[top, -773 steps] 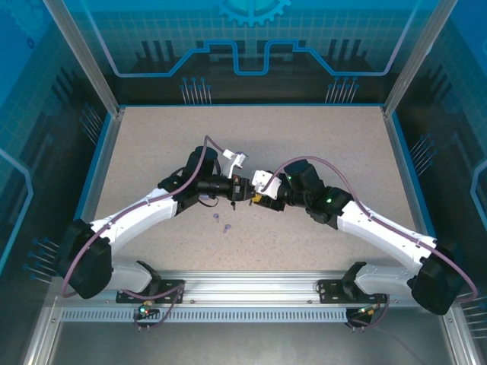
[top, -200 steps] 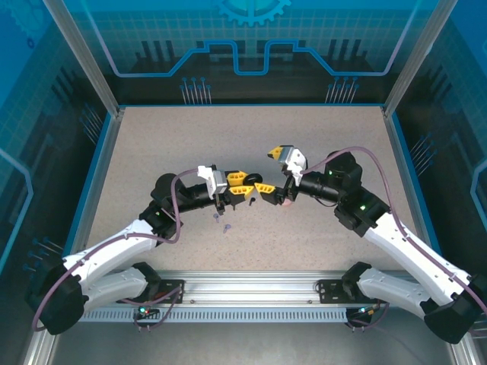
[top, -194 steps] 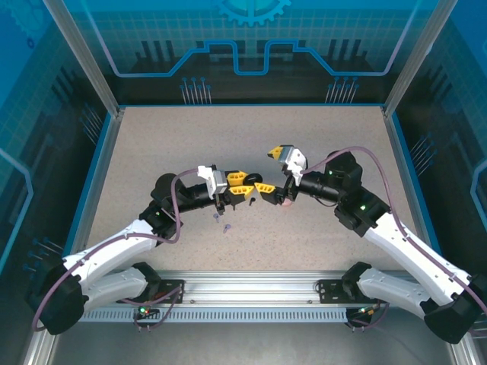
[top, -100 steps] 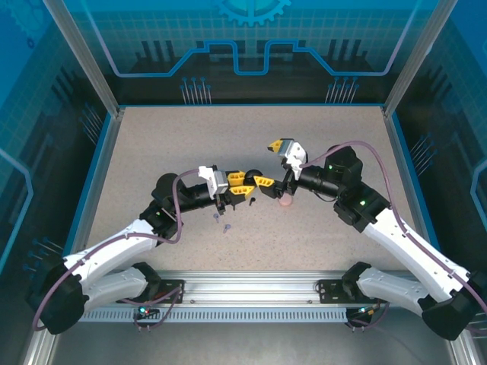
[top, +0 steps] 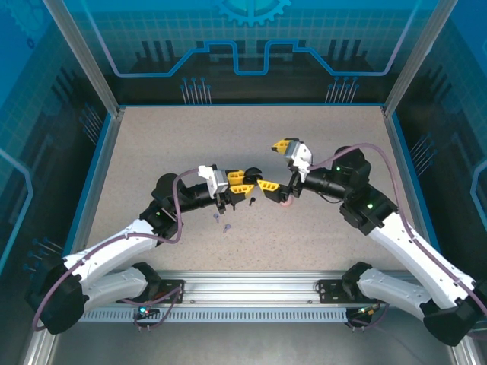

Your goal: Insert the wireless bluetooth earbuds into the charging case

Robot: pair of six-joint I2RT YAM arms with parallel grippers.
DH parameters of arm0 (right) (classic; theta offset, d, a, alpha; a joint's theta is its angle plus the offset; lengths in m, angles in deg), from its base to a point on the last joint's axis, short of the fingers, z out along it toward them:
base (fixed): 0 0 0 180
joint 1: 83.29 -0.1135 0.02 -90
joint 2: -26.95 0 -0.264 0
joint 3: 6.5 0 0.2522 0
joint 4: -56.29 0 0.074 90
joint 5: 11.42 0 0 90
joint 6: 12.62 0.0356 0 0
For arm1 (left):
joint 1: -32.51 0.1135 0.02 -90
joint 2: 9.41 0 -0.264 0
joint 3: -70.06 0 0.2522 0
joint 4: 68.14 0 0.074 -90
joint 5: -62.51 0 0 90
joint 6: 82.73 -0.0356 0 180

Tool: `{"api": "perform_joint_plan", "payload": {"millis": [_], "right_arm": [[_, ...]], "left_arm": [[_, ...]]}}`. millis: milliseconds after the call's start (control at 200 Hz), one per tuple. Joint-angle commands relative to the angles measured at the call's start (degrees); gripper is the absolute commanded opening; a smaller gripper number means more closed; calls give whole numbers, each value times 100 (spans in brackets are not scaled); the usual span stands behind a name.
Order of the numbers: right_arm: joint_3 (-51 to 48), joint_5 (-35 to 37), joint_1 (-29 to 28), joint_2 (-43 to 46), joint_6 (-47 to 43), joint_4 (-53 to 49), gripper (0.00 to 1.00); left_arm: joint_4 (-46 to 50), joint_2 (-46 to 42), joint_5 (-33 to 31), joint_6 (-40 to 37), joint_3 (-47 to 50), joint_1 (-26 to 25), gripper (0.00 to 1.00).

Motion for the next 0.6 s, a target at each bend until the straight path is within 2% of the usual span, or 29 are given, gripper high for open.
{"api": "perform_joint_plan", "payload": {"millis": [0,280,410,595], "right_arm": [[-88,-104,79,426,191,-154,96],[-605,2048,101,848,1297,-1391,93],[-1048,2460,97,604,2316,-1672,90],[-1133,2335,81,-556,3415,-1710,82]], "left_arm": [[-91,-107,-184,-60,72,-51,4],[-403,-502,-797,45,452,-50,1],[-369,-834,-955,128,543,-55,0],[-327,-1254,-1035,319,613,-55,0]]}}
